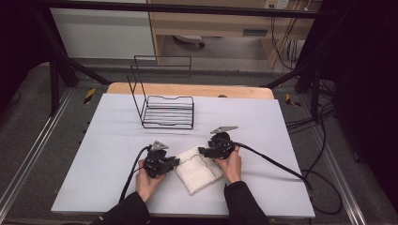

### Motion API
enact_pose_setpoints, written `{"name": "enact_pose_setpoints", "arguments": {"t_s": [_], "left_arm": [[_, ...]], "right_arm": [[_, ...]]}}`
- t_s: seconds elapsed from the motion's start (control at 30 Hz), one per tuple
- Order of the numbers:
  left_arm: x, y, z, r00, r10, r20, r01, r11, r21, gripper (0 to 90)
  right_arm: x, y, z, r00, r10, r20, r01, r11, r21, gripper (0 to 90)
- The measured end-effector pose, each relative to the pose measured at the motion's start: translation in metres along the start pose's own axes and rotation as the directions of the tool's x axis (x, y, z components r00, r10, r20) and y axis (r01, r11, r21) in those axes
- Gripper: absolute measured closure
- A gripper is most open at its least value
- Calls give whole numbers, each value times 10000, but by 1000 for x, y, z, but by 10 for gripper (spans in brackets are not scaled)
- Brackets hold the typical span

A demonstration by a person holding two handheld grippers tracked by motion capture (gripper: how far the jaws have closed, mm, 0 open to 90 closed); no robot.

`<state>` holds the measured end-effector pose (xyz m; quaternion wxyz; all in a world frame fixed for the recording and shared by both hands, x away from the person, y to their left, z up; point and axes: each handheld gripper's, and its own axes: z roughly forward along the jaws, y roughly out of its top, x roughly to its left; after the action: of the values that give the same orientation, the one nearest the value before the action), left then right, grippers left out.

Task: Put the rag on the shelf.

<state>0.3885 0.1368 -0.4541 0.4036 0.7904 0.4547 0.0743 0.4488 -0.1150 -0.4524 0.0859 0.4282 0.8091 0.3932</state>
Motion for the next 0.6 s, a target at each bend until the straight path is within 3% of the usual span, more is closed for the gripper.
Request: {"name": "enact_pose_setpoints", "arguments": {"t_s": [0.03, 0.1, 0.13, 0.6], "left_arm": [[0, 0, 0, 10000, 4, 13, -4, 10000, -5, 774], [0, 0, 0, 10000, 27, 36, -27, 10000, -6, 773], [0, 0, 0, 10000, 52, 33, -52, 10000, -11, 773], [4, 1, 0, 9997, -50, 250, 50, 10000, 22, 788]], "right_arm": [[1, 0, 0, 9999, 54, -106, -53, 10000, 31, 500], [2, -1, -1, 9999, 22, -142, -21, 10000, 52, 524], [3, -1, -1, 9995, 62, -302, -56, 9998, 185, 602], [3, 5, -1, 9951, 483, -866, -413, 9958, 811, 802]]}}
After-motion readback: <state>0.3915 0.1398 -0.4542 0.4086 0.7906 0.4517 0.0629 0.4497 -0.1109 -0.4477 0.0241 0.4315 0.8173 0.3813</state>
